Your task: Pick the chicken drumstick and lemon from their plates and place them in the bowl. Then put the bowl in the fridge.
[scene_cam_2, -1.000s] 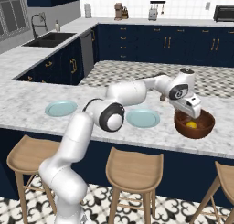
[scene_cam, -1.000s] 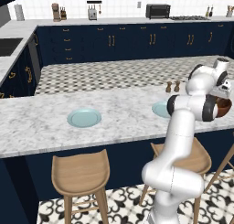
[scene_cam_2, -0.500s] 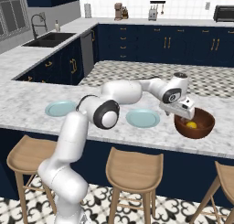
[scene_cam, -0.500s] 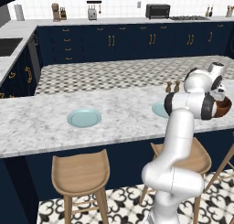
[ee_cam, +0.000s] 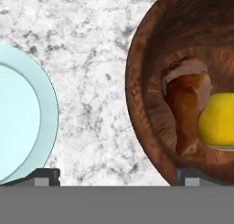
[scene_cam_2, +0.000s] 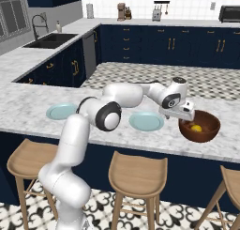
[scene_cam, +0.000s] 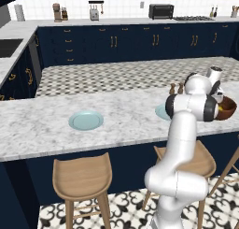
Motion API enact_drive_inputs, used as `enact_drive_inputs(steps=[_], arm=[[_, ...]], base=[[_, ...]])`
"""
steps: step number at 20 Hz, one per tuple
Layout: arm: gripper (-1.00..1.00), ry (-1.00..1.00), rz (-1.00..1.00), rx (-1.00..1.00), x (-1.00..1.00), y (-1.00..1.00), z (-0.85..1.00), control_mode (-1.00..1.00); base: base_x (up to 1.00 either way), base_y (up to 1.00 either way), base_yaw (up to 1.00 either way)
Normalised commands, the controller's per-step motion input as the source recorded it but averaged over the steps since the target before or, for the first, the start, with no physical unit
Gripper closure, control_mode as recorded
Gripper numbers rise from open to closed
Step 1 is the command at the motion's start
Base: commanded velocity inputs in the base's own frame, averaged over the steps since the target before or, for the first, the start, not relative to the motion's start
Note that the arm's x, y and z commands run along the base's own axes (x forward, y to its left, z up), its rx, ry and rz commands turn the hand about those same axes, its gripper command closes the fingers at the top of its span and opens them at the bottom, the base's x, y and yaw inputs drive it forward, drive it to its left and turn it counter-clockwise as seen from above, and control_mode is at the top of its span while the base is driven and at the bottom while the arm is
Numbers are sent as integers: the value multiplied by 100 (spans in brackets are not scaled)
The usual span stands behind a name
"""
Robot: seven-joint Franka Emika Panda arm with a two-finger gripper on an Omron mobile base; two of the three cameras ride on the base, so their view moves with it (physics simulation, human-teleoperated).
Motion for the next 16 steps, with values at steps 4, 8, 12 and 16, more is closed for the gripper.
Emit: enact_drive_inputs(steps=[4,8,12,16], arm=[[-100,9,18,6,25,-13,0,-100],[-100,5,12,6,16,-45,-2,-100],[-100,1,2,1,4,-35,-16,-100],[-100,5,0,0,-13,0,-57,-100]], base=[[0,0,0],[0,0,0],[0,0,0],[0,0,0]])
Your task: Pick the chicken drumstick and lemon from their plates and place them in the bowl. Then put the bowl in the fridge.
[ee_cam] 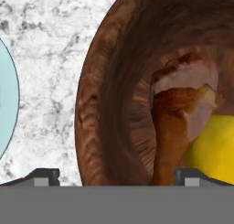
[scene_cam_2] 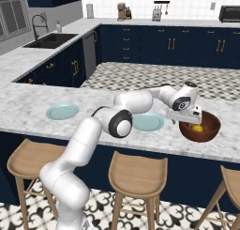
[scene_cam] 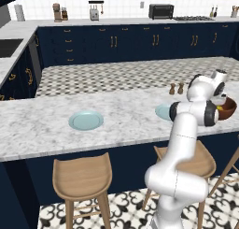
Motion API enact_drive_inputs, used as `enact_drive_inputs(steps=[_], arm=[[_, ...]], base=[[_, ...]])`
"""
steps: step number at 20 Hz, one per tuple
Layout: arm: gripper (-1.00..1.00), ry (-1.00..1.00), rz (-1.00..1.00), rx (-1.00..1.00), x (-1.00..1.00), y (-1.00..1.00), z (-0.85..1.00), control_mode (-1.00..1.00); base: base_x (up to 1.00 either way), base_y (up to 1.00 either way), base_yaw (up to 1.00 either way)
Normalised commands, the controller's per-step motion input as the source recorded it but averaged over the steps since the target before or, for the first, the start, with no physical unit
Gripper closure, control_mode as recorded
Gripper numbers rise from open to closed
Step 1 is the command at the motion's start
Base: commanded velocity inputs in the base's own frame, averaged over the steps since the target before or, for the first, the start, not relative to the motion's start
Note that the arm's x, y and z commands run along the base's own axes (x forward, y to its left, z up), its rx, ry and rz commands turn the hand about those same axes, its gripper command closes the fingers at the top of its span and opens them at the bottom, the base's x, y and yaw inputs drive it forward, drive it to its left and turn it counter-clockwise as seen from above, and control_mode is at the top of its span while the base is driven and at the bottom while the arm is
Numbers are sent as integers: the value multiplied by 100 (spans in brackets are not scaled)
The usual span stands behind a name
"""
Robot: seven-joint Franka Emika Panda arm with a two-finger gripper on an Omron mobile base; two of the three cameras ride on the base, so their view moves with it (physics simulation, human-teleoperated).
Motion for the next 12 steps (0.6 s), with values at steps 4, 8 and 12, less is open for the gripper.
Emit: enact_drive_inputs(steps=[4,8,12], arm=[[-100,6,1,-1,-16,13,-47,-100],[100,4,0,-1,-10,10,-27,-100],[100,0,0,0,-8,0,-11,-100]], base=[[0,0,0],[0,0,0],[0,0,0]])
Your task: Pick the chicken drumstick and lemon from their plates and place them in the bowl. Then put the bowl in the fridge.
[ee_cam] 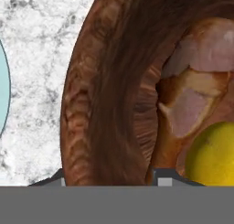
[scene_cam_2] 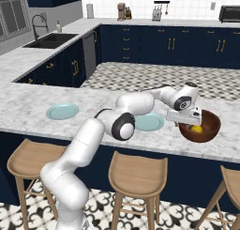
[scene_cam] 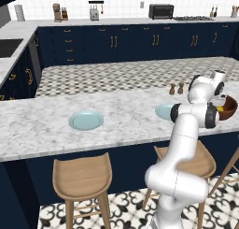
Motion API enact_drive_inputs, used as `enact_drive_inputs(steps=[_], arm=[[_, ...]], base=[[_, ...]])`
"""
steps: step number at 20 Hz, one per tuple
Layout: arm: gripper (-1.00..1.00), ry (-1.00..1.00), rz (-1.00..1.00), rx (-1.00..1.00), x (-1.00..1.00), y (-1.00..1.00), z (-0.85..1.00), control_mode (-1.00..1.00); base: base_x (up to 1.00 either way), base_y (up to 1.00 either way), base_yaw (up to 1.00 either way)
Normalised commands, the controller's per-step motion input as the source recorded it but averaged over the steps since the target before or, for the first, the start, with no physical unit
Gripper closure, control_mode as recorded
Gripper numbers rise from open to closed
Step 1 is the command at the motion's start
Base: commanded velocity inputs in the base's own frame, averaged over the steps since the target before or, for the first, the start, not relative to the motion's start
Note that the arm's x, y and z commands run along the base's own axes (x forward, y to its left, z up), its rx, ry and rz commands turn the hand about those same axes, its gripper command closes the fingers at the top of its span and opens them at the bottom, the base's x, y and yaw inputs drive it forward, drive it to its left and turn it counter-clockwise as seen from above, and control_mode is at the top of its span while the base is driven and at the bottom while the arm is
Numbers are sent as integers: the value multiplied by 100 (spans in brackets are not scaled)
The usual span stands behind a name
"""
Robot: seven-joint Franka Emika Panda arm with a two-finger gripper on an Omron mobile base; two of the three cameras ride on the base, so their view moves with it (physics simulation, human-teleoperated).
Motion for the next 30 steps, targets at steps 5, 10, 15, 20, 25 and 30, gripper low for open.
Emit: enact_drive_inputs(steps=[5,10,15,20,25,30], arm=[[100,0,1,0,-10,0,-18,-100],[100,0,14,-2,-48,6,38,-100],[100,-1,30,-15,-43,70,59,-100],[100,-15,56,-22,-26,86,25,-100],[100,-40,49,-13,-80,60,55,-100],[100,-31,34,-7,-82,96,55,-100]], base=[[0,0,0],[0,0,0],[0,0,0],[0,0,0],[0,0,0],[0,0,0]])
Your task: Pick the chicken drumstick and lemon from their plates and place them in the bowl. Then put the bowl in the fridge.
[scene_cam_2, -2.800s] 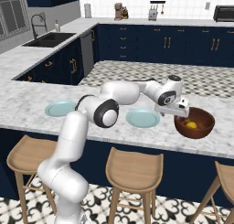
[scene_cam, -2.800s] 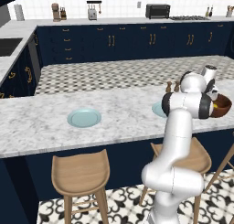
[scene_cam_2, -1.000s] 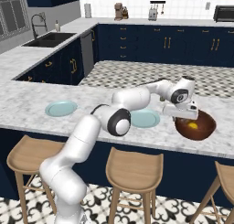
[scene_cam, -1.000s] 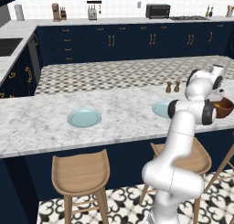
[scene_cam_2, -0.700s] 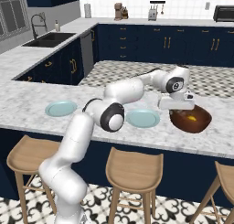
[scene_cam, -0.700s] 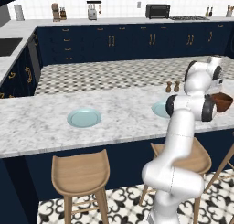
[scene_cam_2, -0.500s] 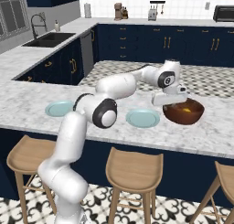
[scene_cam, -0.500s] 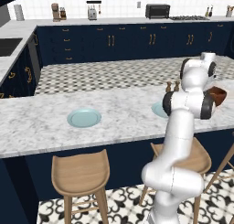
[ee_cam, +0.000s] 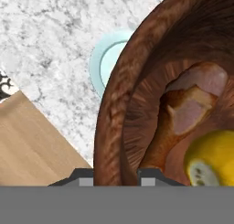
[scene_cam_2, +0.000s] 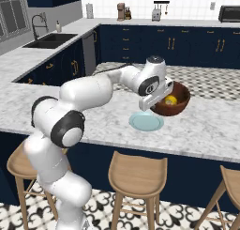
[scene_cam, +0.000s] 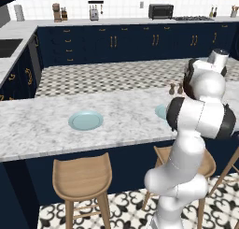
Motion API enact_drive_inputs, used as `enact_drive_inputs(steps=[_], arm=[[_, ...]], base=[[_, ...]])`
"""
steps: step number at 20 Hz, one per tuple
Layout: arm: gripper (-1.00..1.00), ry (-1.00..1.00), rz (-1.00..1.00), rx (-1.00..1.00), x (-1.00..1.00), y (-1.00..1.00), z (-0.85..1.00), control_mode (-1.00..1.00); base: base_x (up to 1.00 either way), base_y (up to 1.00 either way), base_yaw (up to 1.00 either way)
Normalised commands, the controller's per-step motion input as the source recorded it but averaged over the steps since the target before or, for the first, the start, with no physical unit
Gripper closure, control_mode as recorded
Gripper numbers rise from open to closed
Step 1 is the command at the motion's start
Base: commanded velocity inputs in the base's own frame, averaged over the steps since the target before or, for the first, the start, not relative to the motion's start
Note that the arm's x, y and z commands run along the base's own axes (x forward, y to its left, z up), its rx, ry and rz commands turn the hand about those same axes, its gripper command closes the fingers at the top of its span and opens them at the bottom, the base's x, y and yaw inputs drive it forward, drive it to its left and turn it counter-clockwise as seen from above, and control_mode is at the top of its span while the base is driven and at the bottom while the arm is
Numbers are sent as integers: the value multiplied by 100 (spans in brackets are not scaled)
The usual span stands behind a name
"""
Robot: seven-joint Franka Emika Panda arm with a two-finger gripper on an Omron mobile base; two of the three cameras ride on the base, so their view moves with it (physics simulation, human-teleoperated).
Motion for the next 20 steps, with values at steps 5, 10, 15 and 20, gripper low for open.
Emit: enact_drive_inputs(steps=[5,10,15,20], arm=[[100,-3,36,-1,-47,92,73,-100],[100,16,37,-7,-57,95,64,-100],[100,5,25,-22,-69,99,5,-100],[100,1,2,-9,-80,35,1,-100]], base=[[0,0,0],[0,0,0],[0,0,0],[0,0,0]])
